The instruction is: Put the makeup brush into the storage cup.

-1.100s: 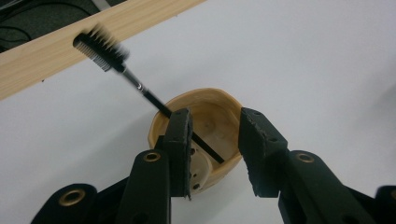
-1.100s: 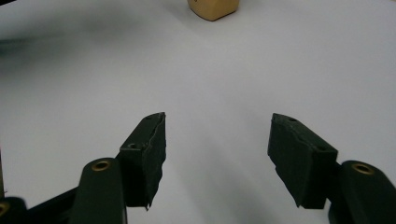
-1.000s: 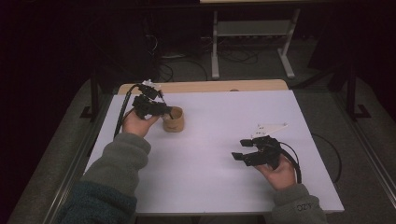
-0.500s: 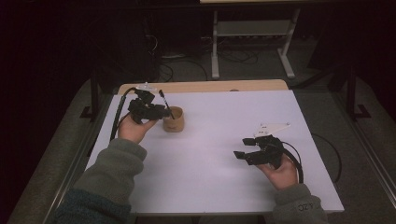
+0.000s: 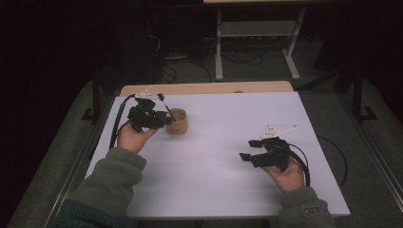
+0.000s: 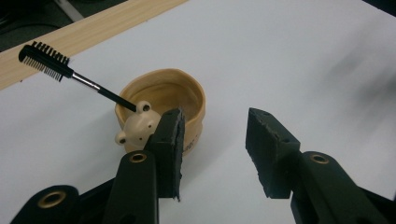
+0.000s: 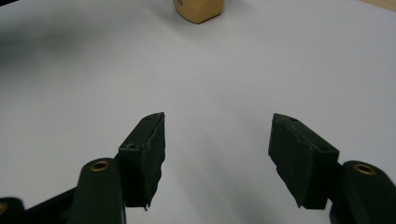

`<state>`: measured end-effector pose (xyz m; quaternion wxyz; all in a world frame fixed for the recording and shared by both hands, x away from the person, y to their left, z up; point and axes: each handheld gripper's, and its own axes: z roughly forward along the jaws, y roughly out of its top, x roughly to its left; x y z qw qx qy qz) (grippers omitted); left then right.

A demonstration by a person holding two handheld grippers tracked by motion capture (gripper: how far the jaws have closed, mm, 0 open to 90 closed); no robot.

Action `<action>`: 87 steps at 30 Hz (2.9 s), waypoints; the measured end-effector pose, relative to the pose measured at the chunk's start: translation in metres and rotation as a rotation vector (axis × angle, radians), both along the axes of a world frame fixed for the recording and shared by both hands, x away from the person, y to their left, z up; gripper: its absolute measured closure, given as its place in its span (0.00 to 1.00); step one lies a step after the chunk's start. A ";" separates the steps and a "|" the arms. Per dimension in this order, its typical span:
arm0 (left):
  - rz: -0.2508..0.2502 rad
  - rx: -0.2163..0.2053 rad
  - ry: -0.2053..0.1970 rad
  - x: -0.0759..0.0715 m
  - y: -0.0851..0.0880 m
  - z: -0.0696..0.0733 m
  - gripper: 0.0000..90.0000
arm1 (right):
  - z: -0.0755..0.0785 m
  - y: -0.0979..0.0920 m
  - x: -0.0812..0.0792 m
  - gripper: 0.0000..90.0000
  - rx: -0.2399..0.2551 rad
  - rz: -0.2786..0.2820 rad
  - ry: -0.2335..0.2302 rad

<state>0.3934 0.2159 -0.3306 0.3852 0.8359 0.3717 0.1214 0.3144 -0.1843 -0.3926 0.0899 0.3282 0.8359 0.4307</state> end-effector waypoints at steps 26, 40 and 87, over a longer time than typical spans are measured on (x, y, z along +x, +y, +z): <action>-0.030 -0.016 -0.021 -0.035 0.010 -0.016 0.54 | 0.000 -0.005 0.000 0.39 -0.012 -0.013 -0.006; -0.044 -0.033 -0.025 -0.051 0.011 -0.028 0.50 | -0.001 -0.009 -0.001 0.39 -0.012 -0.021 -0.001; -0.101 -0.038 -0.052 -0.119 0.025 -0.063 0.26 | -0.013 -0.018 -0.017 0.35 -0.052 -0.050 0.025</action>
